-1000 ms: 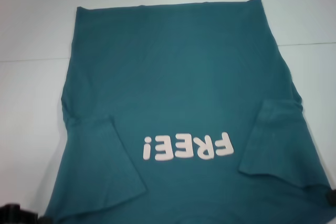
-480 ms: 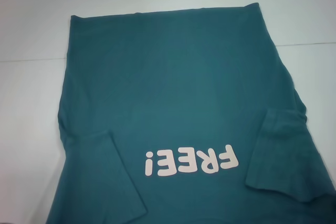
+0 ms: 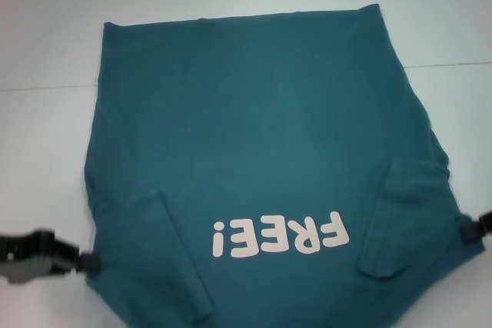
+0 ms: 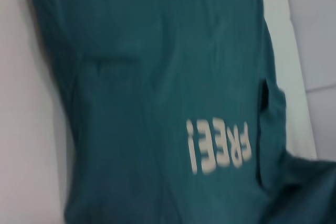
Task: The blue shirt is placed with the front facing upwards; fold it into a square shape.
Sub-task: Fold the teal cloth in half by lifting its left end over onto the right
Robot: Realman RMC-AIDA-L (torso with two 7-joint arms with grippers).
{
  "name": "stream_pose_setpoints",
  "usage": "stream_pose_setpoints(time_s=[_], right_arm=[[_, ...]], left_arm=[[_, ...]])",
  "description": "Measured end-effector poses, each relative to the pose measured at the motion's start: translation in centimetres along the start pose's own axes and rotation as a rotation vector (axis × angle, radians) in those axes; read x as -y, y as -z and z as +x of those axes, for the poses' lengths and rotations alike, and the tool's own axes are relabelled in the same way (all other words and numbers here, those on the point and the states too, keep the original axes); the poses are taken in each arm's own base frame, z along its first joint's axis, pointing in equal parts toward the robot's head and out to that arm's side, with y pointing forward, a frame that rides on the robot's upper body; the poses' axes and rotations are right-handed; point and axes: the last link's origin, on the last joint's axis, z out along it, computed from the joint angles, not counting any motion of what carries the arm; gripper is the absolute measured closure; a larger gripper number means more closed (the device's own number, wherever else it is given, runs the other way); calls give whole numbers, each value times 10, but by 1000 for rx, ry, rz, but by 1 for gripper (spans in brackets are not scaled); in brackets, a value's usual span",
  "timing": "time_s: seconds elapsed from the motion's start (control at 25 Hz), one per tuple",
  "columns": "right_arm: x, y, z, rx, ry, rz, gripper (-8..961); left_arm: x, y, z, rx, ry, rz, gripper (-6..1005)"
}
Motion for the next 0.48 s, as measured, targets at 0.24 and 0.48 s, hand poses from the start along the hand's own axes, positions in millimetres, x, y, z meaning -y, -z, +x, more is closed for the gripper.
stream_pose_setpoints(time_s=[0.24,0.48], right_arm=[[4,7,-22,90,-57,56,924],[-4,-1,-48,147,-58,90,923]], left_arm=[[-11,-3,35,-59,7,60,986],[-19,-18,66,-124,1,108,986]])
